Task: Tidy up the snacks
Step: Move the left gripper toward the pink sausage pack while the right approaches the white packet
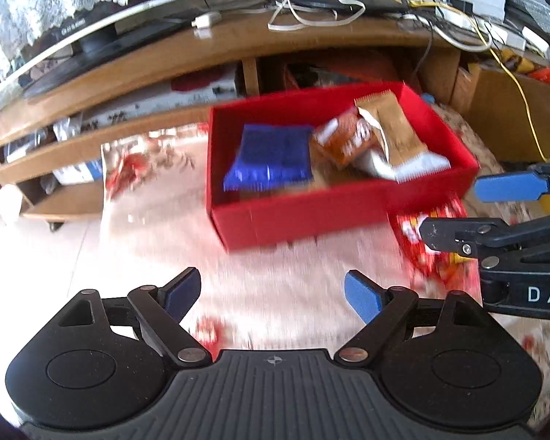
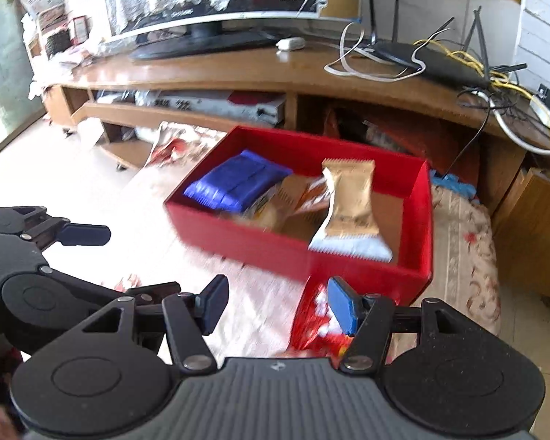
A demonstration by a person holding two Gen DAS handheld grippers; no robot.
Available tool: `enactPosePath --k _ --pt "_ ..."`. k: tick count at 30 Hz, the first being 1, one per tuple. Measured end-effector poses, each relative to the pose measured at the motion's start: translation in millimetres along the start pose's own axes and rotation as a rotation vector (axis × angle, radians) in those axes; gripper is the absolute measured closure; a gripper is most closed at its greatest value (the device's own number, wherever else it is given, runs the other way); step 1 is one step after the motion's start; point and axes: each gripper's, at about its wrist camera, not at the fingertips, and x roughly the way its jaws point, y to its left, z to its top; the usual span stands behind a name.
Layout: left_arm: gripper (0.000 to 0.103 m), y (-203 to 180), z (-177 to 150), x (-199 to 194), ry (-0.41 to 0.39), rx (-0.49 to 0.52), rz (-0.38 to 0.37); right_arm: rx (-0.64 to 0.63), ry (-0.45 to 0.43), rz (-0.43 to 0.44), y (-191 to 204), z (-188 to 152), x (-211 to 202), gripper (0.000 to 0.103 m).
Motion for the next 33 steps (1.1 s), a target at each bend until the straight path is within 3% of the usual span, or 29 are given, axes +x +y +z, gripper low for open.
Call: enactPosePath --k 15,33 --pt "0.013 -11 -66 -13 0.099 0.035 -0.039 -0.064 0.110 0.052 29 -50 -7 0.044" --pt "0.012 -15 -87 -12 0.151 0.054 -0.024 -0.085 0.169 0.060 31 -67 -2 0.043"
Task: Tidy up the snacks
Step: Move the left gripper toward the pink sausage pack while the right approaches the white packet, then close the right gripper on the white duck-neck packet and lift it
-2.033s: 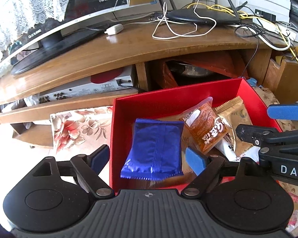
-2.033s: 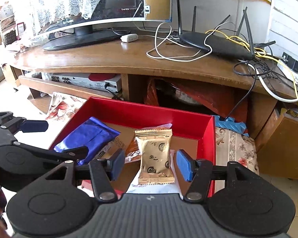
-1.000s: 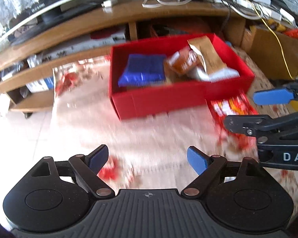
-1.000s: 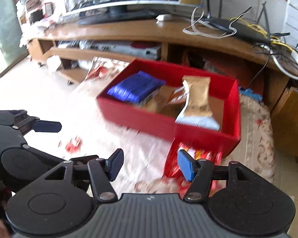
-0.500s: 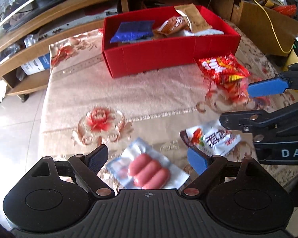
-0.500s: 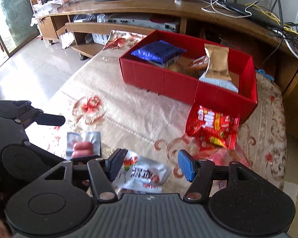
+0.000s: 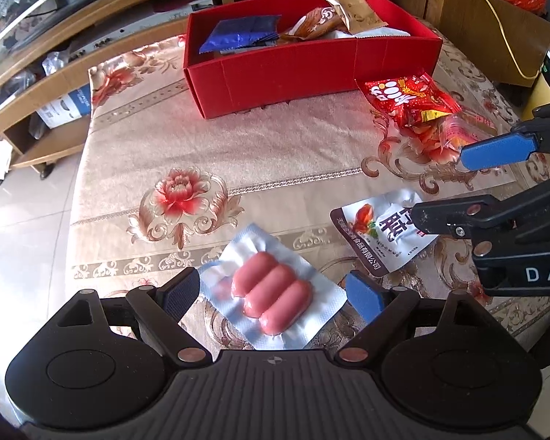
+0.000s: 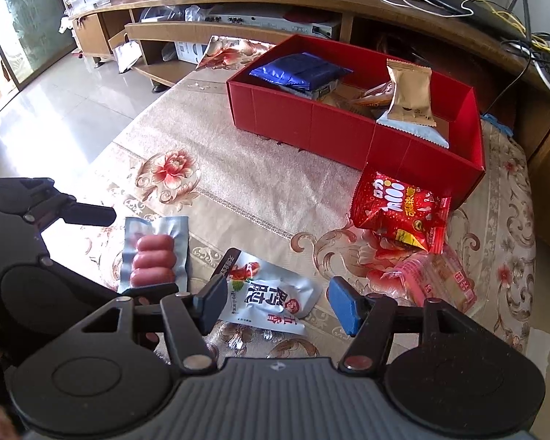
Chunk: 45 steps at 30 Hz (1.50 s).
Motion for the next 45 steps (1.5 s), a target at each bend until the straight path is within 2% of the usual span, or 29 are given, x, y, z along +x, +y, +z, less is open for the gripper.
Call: enactPosePath --k 24,45 --pt "0.012 0 -4 5 0.020 0.019 0.015 -0.005 0.036 -0.010 -1 -3 11 0.039" --pt "0.012 7 -10 8 0.028 0.024 -0.015 -0.024 0.096 -0.038 4 -2 34 0.038"
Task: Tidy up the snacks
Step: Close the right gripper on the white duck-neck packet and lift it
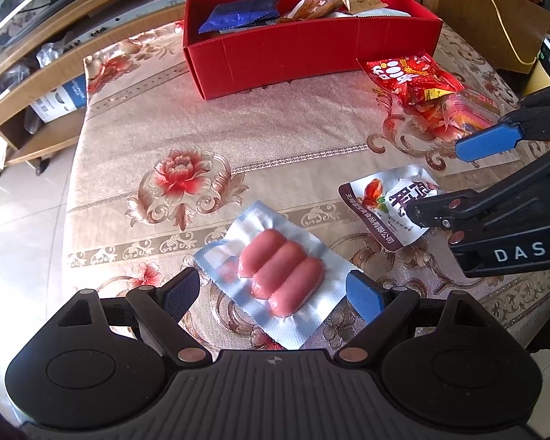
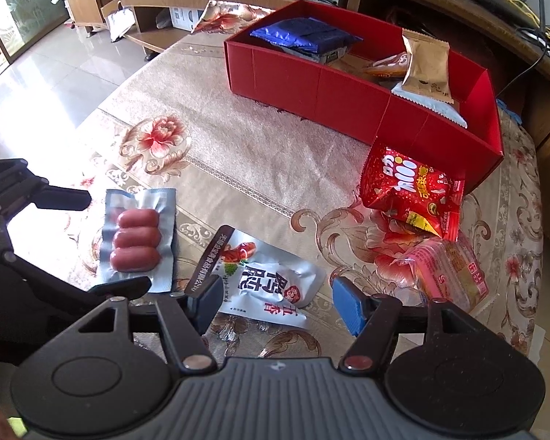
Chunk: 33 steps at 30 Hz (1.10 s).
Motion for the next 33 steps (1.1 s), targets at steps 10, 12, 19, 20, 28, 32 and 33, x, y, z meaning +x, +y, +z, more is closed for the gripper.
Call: enactPosePath --k 10,12,19,20,28,32,33 --pt "0.012 0 0 1 0.000 0.008 -0.015 -0.001 0.026 -0.019 -4 0 11 0.038" --pt "0.012 0 0 1 0.001 0.009 -0.016 0.002 0.032 -0.024 -6 0 14 0.038" --pt "0.012 -1 1 3 0.005 0.011 -0.019 0.017 0.046 -0.037 -14 -2 19 0.038" --pt "0.012 -1 1 3 0.006 0.013 -0.019 0.014 0.046 -0.042 -14 -2 19 0.037" --pt "0.012 -2 1 3 0.007 0.014 -0.019 0.023 0.056 -0.078 -21 -3 20 0.036" --pt "0.012 -2 1 3 0.007 0.014 -0.019 0.037 0.054 -0.097 -26 -1 20 0.036" --pt "0.012 -2 1 4 0.008 0.013 -0.018 0.040 0.054 -0.102 -27 -1 20 0.036"
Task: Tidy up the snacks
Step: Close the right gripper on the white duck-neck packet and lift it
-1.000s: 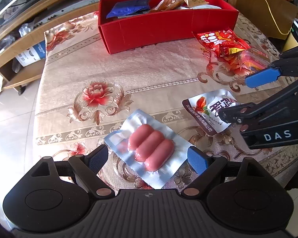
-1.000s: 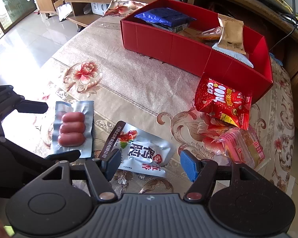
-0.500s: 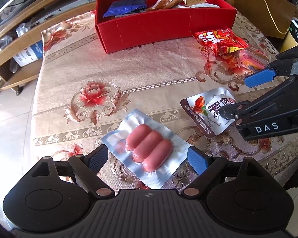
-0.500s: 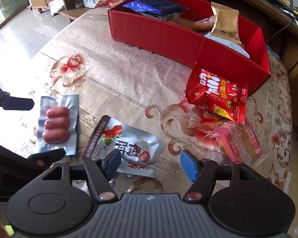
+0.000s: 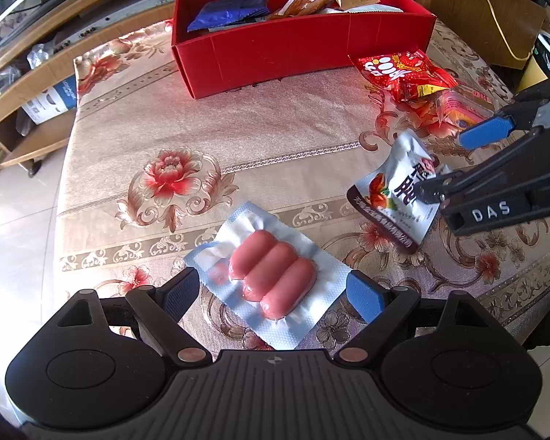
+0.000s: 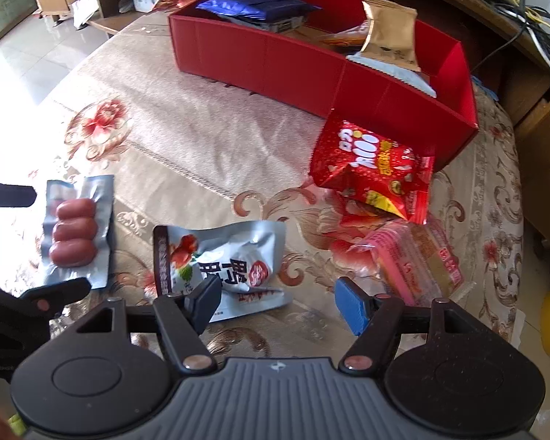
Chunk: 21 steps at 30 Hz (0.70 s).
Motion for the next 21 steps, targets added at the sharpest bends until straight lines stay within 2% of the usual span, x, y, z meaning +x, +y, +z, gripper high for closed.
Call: enactPosePath --k 5,10,13,21 --pt "0.012 -1 0 1 0.000 0.002 -0.001 0.036 -0.025 -0.006 -8 2 -6 0.036" --pt "0.012 -1 1 1 0.001 0.002 -0.001 0.069 -0.055 0.066 -5 6 -17 0.036" --pt "0.012 -1 1 2 0.004 0.004 -0.002 0.122 -0.041 0.135 -6 7 -17 0.036" --pt "0.012 -1 1 4 0.009 0.001 -0.007 0.190 0.006 0.220 -9 5 -15 0.035"
